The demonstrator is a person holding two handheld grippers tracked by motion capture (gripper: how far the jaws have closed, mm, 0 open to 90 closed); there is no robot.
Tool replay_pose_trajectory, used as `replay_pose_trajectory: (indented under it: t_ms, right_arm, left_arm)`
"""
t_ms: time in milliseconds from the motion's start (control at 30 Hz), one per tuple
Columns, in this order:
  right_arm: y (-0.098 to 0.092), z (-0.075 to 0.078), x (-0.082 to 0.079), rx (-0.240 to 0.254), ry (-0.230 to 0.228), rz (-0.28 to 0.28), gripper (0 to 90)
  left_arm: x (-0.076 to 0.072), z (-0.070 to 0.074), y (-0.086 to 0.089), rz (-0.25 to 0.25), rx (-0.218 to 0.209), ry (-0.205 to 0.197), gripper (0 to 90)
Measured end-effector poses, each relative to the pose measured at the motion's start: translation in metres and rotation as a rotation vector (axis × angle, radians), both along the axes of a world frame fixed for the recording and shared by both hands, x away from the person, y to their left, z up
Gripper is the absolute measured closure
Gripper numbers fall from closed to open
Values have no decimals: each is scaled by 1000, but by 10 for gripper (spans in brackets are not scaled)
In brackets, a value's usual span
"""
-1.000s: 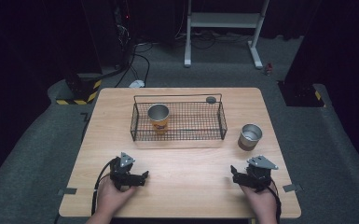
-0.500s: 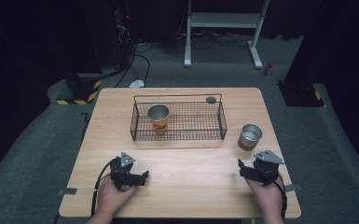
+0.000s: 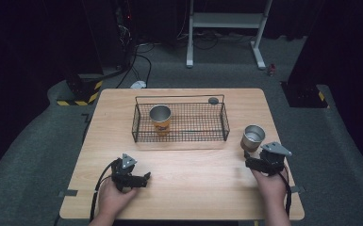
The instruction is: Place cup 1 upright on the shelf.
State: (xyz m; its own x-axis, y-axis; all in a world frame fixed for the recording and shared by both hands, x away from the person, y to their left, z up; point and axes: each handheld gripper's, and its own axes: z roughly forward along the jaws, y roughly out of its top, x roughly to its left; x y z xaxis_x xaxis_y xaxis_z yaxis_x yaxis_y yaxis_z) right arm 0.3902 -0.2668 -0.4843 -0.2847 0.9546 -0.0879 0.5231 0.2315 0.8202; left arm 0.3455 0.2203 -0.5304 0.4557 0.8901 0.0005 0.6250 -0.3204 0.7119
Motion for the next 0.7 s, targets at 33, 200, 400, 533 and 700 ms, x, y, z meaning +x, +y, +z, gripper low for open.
replay_pose_trajectory:
  t_ms: [33, 200, 400, 533, 700]
  right_arm:
    - [-1, 0, 3, -1, -7, -1, 93]
    - [-7, -2, 19, 21, -3, -20, 92]
    - [-8, -6, 35, 38, 3, -35, 92]
    - [-5, -7, 42, 31, 1, -33, 92]
    - [-1, -8, 50, 34, 3, -41, 92]
  left_arm:
    - [0, 0, 0, 1, -1, -1, 10]
    - [0, 0, 0, 1, 0, -2, 12]
    - [0, 0, 0, 4, -4, -4, 16]
    - [0, 0, 0, 5, -3, -5, 20]
    - [-1, 0, 1, 6, -2, -6, 25]
